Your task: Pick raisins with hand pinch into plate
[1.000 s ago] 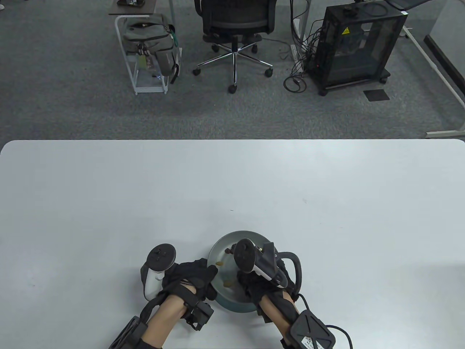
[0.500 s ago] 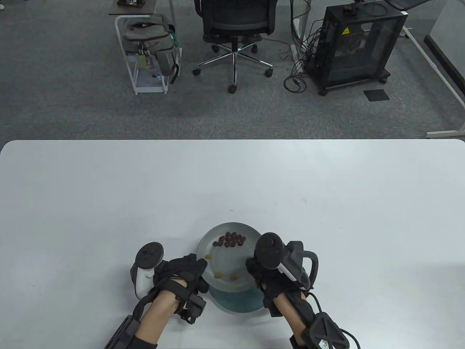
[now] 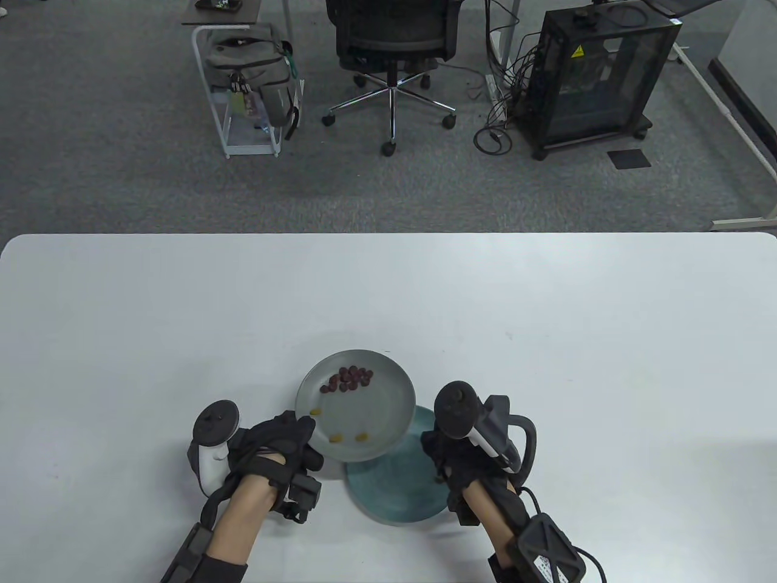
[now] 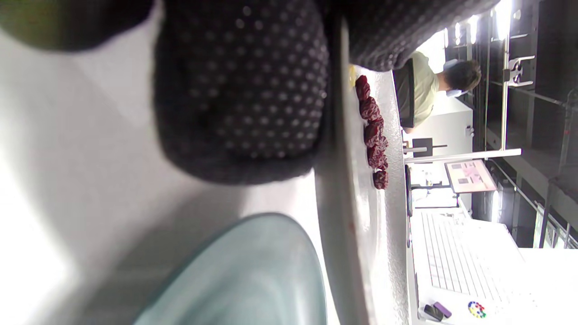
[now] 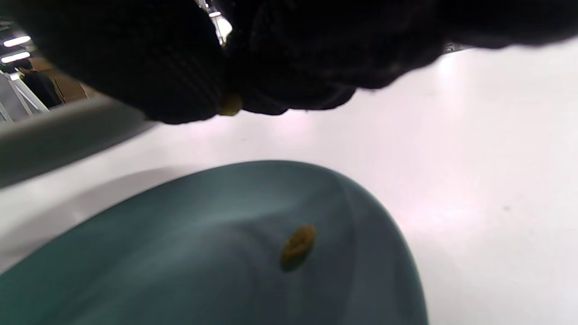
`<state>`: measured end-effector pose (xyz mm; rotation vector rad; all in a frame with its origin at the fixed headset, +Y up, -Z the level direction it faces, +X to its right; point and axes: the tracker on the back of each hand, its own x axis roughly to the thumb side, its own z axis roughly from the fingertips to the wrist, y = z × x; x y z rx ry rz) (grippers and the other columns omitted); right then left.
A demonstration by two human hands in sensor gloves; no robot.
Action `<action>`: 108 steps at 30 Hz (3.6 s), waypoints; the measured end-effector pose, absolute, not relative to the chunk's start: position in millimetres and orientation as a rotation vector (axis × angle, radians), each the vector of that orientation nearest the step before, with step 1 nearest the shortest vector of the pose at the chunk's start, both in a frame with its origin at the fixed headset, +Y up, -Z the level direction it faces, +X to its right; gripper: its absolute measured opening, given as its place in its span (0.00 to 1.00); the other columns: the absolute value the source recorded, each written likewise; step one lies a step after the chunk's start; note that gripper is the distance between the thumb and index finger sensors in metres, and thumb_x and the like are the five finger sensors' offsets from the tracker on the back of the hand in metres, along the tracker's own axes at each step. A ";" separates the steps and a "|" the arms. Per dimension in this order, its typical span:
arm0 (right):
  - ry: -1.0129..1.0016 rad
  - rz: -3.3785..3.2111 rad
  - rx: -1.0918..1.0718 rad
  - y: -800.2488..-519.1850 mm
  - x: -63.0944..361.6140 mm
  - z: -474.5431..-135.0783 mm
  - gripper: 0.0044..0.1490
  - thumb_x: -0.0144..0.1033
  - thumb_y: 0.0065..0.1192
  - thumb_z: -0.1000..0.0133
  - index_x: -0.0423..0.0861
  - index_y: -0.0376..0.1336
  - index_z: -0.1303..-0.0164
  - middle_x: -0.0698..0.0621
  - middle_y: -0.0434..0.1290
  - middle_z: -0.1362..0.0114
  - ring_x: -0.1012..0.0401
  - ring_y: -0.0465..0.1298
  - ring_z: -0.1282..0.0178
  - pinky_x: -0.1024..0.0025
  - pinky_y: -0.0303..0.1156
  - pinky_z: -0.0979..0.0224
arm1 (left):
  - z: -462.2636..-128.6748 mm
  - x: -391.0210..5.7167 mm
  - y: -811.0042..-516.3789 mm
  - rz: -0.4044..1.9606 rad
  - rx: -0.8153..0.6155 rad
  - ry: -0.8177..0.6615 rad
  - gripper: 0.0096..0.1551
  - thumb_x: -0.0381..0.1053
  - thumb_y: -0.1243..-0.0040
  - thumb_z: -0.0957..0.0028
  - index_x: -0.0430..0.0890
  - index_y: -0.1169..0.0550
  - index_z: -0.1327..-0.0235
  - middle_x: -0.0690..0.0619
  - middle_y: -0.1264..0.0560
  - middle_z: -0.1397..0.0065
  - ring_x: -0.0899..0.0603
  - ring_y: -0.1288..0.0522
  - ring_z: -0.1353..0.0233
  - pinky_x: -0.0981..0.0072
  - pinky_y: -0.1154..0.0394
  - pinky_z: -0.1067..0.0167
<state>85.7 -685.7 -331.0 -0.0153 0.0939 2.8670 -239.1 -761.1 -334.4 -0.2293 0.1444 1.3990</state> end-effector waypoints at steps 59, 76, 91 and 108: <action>0.035 2.895 0.130 -656.7 42.1 -317.1 0.31 0.52 0.78 0.53 0.41 0.78 0.49 0.46 0.85 0.55 0.59 0.82 0.71 0.61 0.81 0.61 | -337.5 -253.1 -758.3 1.373 -0.168 0.162 0.30 0.45 0.37 0.48 0.22 0.27 0.47 0.38 0.10 0.56 0.45 0.10 0.74 0.54 0.19 0.73; -0.008 2.924 0.233 -658.0 19.4 -307.4 0.31 0.51 0.79 0.53 0.41 0.77 0.48 0.47 0.84 0.54 0.59 0.82 0.70 0.61 0.81 0.60 | -333.0 -227.9 -760.6 1.351 -0.252 0.078 0.31 0.45 0.37 0.48 0.21 0.27 0.47 0.38 0.11 0.55 0.45 0.10 0.74 0.54 0.19 0.73; 0.089 2.984 0.254 -672.2 7.8 -309.9 0.34 0.52 0.79 0.54 0.41 0.76 0.45 0.46 0.84 0.51 0.58 0.83 0.67 0.61 0.81 0.58 | -330.7 -213.4 -760.2 1.317 -0.296 0.020 0.30 0.45 0.37 0.49 0.21 0.27 0.47 0.38 0.11 0.56 0.45 0.10 0.74 0.53 0.19 0.73; 0.110 3.030 0.275 -678.2 -2.5 -310.1 0.33 0.49 0.82 0.55 0.41 0.76 0.45 0.46 0.84 0.50 0.58 0.83 0.67 0.61 0.81 0.58 | -329.8 -211.6 -760.5 1.327 -0.305 0.020 0.31 0.45 0.36 0.49 0.21 0.27 0.47 0.37 0.11 0.56 0.45 0.11 0.74 0.53 0.19 0.73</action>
